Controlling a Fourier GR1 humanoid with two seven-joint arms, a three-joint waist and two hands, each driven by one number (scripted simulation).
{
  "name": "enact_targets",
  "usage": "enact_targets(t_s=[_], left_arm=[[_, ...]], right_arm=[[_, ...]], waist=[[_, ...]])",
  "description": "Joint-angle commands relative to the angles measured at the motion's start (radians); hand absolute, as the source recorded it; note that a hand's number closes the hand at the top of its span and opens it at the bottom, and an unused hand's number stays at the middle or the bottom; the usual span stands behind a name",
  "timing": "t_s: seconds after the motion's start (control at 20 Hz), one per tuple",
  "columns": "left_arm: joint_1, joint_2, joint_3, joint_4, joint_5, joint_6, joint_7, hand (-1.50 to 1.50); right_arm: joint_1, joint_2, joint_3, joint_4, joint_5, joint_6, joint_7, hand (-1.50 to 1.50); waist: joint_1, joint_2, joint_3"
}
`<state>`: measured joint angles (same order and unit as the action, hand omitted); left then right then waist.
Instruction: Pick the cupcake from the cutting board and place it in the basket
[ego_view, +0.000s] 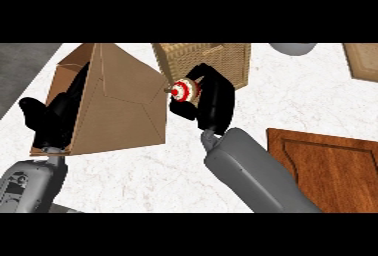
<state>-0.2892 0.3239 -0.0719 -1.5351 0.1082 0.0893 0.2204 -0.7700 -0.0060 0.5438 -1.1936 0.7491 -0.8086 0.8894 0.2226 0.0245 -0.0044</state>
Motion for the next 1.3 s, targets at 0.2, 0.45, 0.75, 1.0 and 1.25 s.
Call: enact_targets(t_s=[0.2, 0.45, 0.75, 1.0, 1.25], left_arm=[[-0.015, -0.023, -0.011, 0.048, -0.011, 0.006, -0.002, 0.0], [-0.016, -0.031, -0.007, 0.054, -0.016, 0.013, -0.009, 0.0], [-0.022, -0.033, 0.007, 0.073, -0.026, 0.027, -0.01, 0.0], [-0.032, -0.049, -0.001, 0.087, -0.044, 0.043, -0.013, 0.0], [-0.038, -0.046, 0.012, 0.085, -0.033, 0.03, -0.02, 0.0]], right_arm=[[-0.242, 0.006, -0.014, 0.132, 0.077, -0.089, 0.246, 1.5], [-0.379, 0.006, -0.08, 0.217, 0.147, -0.155, 0.331, 1.5], [-0.521, 0.006, -0.149, 0.375, 0.194, -0.119, 0.401, 1.5], [-0.639, 0.006, -0.18, 0.517, 0.242, -0.064, 0.47, 1.5], [-0.71, 0.006, -0.185, 0.655, 0.254, -0.038, 0.531, 1.5]], waist=[[-0.017, -0.008, -0.007], [-0.031, -0.01, -0.007], [-0.041, -0.007, -0.008], [-0.061, -0.007, -0.008], [-0.05, 0.001, -0.006]])
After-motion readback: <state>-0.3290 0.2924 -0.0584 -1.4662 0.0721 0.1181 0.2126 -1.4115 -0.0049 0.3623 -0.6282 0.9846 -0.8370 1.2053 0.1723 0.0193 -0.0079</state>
